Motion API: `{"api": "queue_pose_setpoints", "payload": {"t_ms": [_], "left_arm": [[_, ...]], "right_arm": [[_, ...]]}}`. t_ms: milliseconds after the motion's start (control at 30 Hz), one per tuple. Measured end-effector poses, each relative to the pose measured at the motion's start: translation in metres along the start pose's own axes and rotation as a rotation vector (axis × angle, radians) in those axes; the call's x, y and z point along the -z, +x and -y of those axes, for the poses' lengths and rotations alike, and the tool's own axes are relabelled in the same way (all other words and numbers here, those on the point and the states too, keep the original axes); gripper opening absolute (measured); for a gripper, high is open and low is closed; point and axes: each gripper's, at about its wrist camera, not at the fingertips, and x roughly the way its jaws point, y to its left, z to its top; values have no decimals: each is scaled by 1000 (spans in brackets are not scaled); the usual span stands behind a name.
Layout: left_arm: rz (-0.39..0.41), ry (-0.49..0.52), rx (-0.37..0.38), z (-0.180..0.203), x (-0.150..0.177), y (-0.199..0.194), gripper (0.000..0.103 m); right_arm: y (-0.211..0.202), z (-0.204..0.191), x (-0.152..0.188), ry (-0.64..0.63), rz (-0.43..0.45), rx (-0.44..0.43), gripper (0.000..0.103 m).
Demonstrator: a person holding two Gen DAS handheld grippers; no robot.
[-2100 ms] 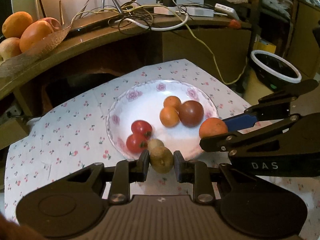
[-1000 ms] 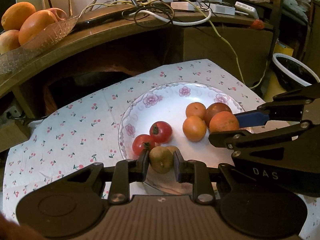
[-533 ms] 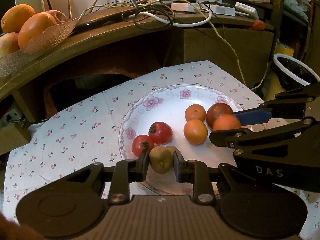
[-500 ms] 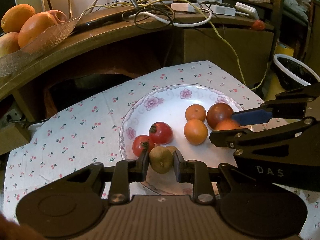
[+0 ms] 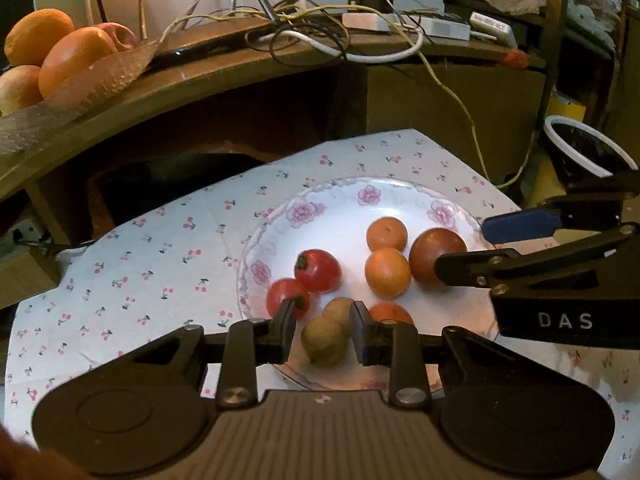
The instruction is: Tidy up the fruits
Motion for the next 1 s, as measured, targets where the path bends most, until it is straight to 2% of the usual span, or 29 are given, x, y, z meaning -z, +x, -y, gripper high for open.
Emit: {"api": "queue_pose_setpoints", "payload": {"t_ms": [400, 500, 567, 1000], "left_arm": [[-9, -11, -23, 6, 10, -23, 50], [-2, -15, -29, 11, 13, -34, 57], [5, -30, -30, 12, 15, -41, 65], [49, -112, -123, 14, 36, -82, 90]], "right_arm": [[-8, 5, 5, 21, -9, 43, 48], [-13, 3, 8, 16, -13, 51, 49], [-17, 4, 10, 24, -14, 54, 52], [-60, 2, 36, 87, 11, 64, 54]]}}
